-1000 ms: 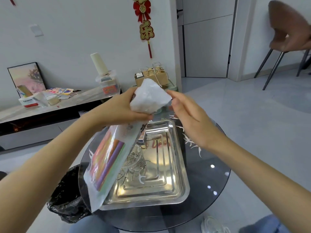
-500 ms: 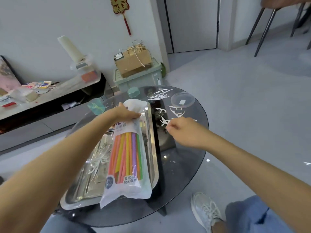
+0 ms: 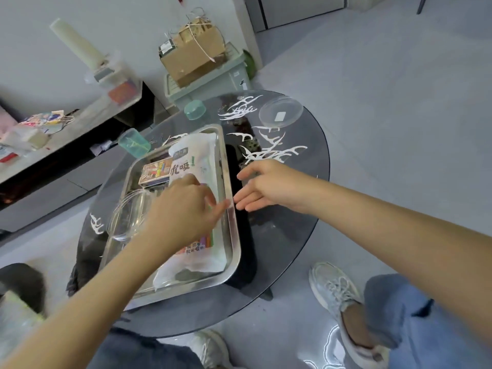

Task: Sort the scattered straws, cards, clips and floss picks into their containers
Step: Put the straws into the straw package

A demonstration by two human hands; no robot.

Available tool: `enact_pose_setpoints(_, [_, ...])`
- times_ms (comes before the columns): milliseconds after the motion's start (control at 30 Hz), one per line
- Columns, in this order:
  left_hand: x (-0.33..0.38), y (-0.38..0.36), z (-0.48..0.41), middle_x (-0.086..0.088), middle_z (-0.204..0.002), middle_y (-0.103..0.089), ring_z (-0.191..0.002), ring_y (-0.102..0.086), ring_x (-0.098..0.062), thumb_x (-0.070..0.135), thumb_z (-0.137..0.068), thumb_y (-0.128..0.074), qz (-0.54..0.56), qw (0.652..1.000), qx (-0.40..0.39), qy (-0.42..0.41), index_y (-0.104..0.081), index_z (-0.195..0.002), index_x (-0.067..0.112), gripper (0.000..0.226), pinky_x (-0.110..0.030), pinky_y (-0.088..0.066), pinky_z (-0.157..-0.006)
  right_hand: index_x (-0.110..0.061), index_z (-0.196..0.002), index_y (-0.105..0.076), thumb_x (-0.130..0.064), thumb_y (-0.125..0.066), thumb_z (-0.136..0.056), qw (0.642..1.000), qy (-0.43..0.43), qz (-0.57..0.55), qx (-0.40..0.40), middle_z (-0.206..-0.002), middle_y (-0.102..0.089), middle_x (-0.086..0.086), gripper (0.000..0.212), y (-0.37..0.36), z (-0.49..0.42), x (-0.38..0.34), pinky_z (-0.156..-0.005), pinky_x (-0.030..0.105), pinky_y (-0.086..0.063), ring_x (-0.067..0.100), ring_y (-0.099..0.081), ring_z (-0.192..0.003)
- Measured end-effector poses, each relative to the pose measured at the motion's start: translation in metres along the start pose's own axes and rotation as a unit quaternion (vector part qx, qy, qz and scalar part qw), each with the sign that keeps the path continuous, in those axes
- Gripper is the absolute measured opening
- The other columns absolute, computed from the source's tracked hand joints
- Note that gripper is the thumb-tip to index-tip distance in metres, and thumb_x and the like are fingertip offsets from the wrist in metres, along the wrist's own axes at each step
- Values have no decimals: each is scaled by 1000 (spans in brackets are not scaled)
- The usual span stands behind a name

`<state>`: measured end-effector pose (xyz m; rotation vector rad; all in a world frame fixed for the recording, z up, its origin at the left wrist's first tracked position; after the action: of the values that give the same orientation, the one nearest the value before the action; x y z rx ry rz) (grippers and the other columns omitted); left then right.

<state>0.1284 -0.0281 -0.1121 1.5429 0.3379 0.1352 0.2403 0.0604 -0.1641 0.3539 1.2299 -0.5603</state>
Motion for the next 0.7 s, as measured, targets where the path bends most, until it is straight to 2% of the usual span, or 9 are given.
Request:
enact_pose_setpoints(100, [9,-13,-1,-6,-67,-66,-73,-62,-23,59,-89,-43,36,995,-80,41,-69,-73,12,57,-32,-47,-67,-6,-120,-49,3,-26,-94,999,14,50,3,-91,-68,11,36,4,2,0,-72,27,-58,25,-70,-89])
enact_pose_setpoints(200, [15,-16,-4,-4,-46,-60,-61,-62,-18,55,-85,-50,56,993,-98,43,-68,-70,12,50,-32,-49,-64,-10,-108,-53,4,-26,-90,992,41,119,22,-84,-67,6,34,10,4,-1,-68,24,-57,20,-69,-80])
enact_pose_setpoints(333, [15,-9,-2,-7,-45,-57,-59,-60,-19,41,-80,-54,54,996,-58,44,-64,-70,2,41,-31,-43,-55,-10,-98,-57,3,-30,-88,979,55,194,38,-92,-69,10,32,18,7,5,-79,34,-58,21,-69,-86])
enact_pose_setpoints(433, [10,1,-2,-6,-46,-58,-52,-57,-17,43,-80,-51,94,993,-57,49,-60,-68,4,41,-26,-36,-52,-11,-97,-64,4,-36,-86,968,75,234,43,-99,-69,11,34,22,9,7,-86,38,-55,24,-67,-90])
enact_pose_setpoints(533, [3,13,-1,-2,-57,-58,-49,-51,-14,41,-83,-55,122,990,-53,54,-55,-64,11,36,-26,-30,-52,-18,-104,-68,1,-38,-87,946,115,300,47,-112,-64,5,39,21,11,7,-94,31,-49,20,-61,-103])
enact_pose_setpoints(600, [0,16,0,3,-54,-47,-50,-43,-14,33,-86,-57,134,988,-53,53,-51,-59,14,33,-26,-28,-52,-16,-122,-62,-2,-37,-92,927,147,343,29,-127,-58,7,41,14,12,11,-98,25,-42,22,-53,-117])
enact_pose_setpoints(700, [-2,18,0,1,-53,-42,-52,-39,-16,31,-86,-57,140,987,-59,54,-53,-63,9,32,-28,-28,-52,-7,-141,-41,-14,-36,-98,864,200,460,-35,-143,-44,10,43,-13,7,18,-107,36,-34,28,-39,-132])
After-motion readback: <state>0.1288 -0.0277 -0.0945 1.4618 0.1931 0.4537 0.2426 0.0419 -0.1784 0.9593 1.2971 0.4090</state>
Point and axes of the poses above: each hand's wrist, its own z-axis away from the middle knuckle, its own y-axis out of the back of the hand, x = y × z, the point moved 4 cm from there along -z, towards the middle knuckle
